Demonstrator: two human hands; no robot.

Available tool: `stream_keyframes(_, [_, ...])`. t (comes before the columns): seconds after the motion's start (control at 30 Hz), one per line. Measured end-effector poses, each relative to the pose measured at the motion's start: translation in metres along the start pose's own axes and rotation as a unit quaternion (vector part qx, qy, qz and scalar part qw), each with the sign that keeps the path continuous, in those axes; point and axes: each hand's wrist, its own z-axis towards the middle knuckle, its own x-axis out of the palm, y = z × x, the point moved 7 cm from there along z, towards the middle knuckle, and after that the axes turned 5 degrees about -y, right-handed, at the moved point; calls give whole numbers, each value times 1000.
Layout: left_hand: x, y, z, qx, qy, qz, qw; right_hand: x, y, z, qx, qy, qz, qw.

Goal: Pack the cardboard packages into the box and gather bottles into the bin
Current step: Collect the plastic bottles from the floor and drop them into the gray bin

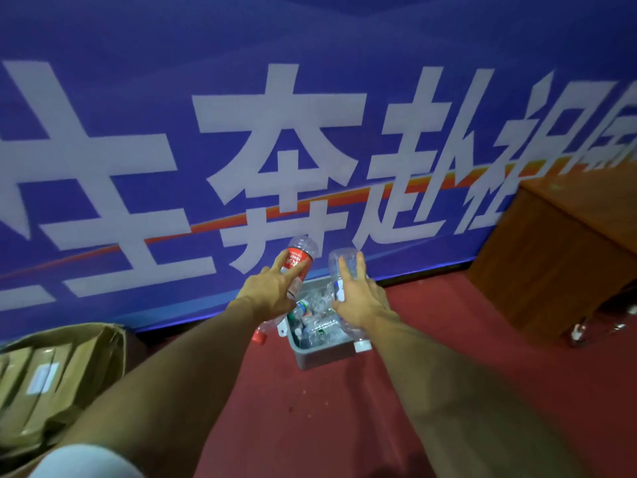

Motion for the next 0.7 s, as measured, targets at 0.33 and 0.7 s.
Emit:
stream_keyframes(0.33, [33,39,138,-10,51,-8,999,21,-19,153,8,47,12,999])
stream_keyframes(0.7, [175,87,272,-81,86,-37,992,160,-69,312,-21,108,44,993])
